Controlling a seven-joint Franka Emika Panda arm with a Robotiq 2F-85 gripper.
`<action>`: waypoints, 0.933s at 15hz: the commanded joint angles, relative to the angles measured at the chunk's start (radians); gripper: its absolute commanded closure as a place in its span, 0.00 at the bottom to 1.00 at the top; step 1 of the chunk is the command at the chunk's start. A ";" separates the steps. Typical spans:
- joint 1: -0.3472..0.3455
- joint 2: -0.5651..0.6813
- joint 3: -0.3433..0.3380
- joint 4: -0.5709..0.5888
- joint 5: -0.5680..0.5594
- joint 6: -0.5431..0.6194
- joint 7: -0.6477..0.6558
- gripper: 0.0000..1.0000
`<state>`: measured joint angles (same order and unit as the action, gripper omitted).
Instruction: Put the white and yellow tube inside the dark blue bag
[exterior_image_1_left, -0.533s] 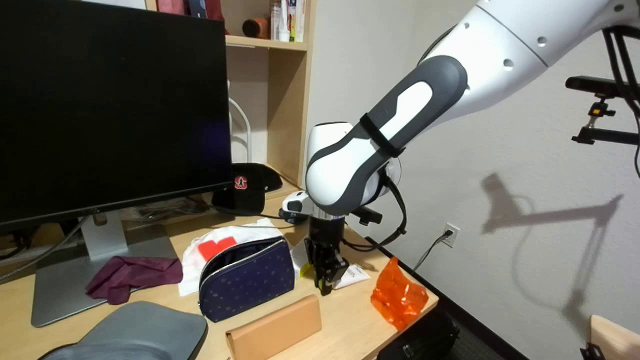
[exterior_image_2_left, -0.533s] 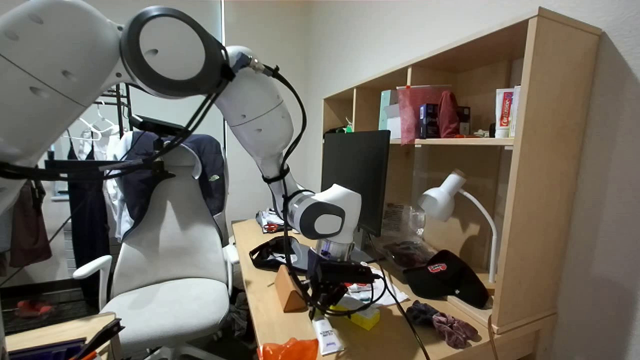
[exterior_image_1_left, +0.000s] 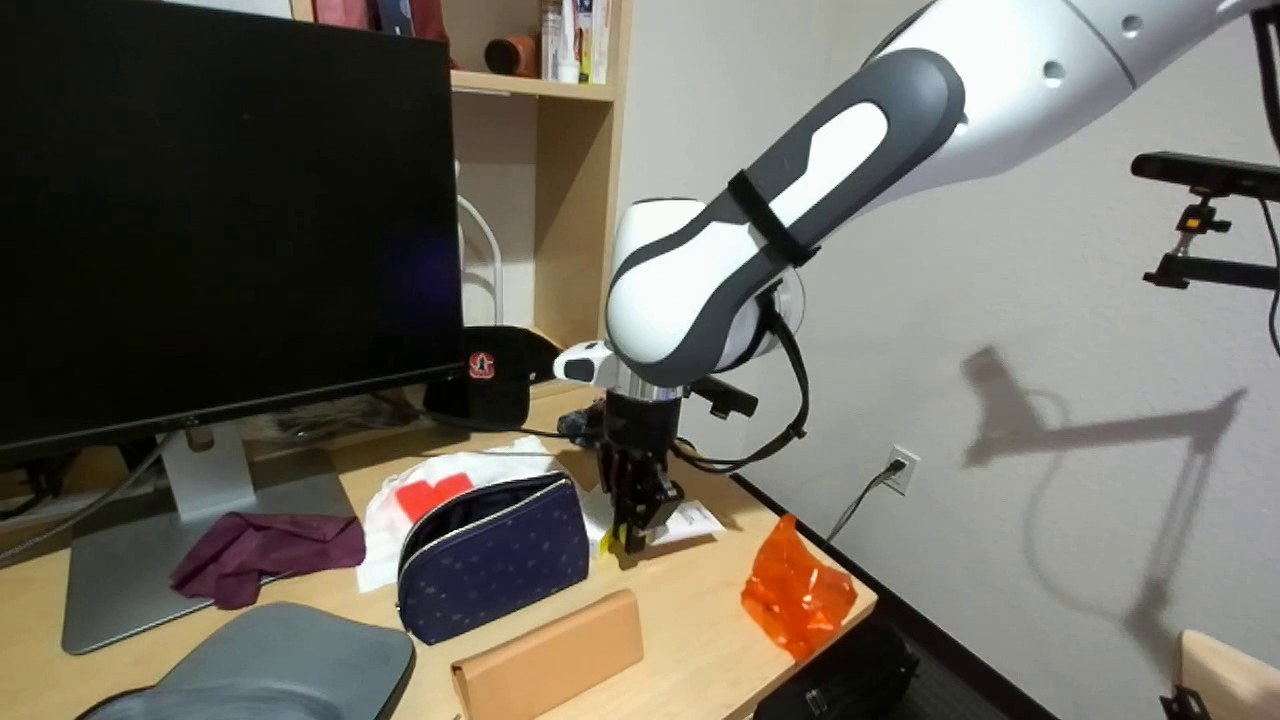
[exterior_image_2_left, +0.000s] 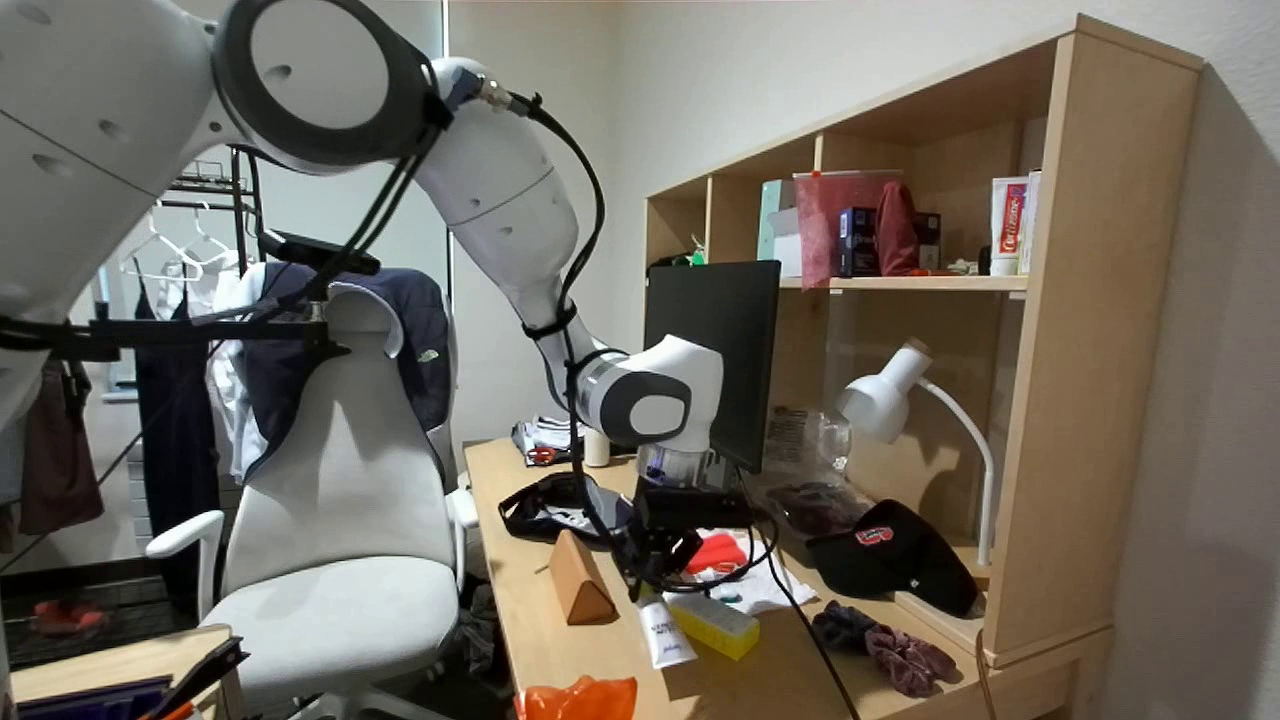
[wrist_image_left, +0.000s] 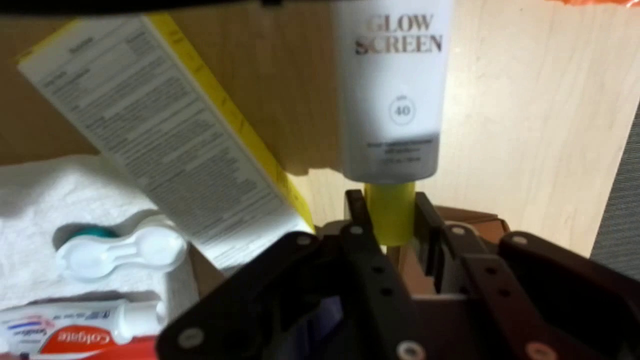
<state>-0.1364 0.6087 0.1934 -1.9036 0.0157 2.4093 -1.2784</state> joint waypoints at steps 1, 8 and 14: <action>0.005 -0.105 0.025 -0.056 0.031 0.004 -0.016 0.87; 0.026 -0.157 0.056 -0.035 0.133 0.003 -0.056 0.75; 0.031 -0.190 0.066 -0.058 0.180 0.064 -0.062 0.87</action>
<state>-0.1258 0.4335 0.2653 -1.9567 0.1521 2.4203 -1.3335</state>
